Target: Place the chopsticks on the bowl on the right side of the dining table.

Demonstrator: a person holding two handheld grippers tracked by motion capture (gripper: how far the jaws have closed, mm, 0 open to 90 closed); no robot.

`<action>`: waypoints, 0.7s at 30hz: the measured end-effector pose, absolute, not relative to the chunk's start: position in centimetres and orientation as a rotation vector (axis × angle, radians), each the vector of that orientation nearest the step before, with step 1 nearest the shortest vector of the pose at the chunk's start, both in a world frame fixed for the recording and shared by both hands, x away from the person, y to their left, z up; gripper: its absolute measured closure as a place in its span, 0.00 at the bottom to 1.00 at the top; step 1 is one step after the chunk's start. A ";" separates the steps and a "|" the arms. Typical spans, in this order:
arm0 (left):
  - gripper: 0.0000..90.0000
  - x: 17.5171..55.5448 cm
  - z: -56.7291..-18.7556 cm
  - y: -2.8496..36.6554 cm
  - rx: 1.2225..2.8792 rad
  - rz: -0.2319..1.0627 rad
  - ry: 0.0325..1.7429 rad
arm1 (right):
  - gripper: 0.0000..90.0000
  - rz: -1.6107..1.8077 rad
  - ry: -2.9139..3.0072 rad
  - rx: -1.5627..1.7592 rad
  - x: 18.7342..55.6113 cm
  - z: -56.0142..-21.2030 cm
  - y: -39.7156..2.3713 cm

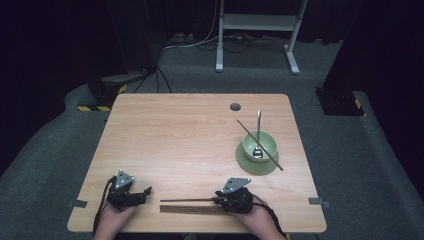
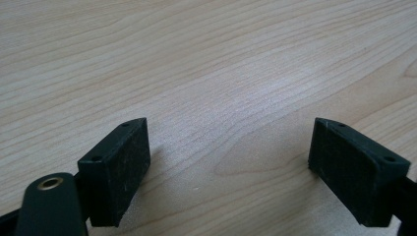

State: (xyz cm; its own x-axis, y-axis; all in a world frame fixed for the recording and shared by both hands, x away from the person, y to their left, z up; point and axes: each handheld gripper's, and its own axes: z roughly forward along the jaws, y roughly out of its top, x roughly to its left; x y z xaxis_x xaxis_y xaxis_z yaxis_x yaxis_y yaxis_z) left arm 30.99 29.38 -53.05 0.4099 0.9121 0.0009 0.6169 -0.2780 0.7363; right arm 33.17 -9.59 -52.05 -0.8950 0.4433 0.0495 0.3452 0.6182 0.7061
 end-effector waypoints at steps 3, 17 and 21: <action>0.18 31.0 -53.0 29.4 2.005 0.570 1.295 | 0.82 1.137 2.693 0.688 33.5 -52.0 -10.2; 0.19 31.0 -53.1 29.4 2.004 0.566 1.296 | 0.93 1.116 2.637 0.761 34.6 -52.1 -11.8; 0.19 31.0 -53.0 29.4 2.005 0.575 1.291 | 0.89 1.110 2.630 0.749 34.6 -52.1 -11.7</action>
State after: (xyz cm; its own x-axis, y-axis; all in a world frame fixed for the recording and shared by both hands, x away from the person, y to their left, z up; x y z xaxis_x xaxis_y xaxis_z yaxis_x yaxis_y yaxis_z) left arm 30.96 29.37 -53.05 0.4118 0.9113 0.0050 0.6137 -0.2813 0.7377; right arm 34.56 -11.71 -52.10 -0.8544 0.5192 0.0211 0.3772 0.5918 0.7123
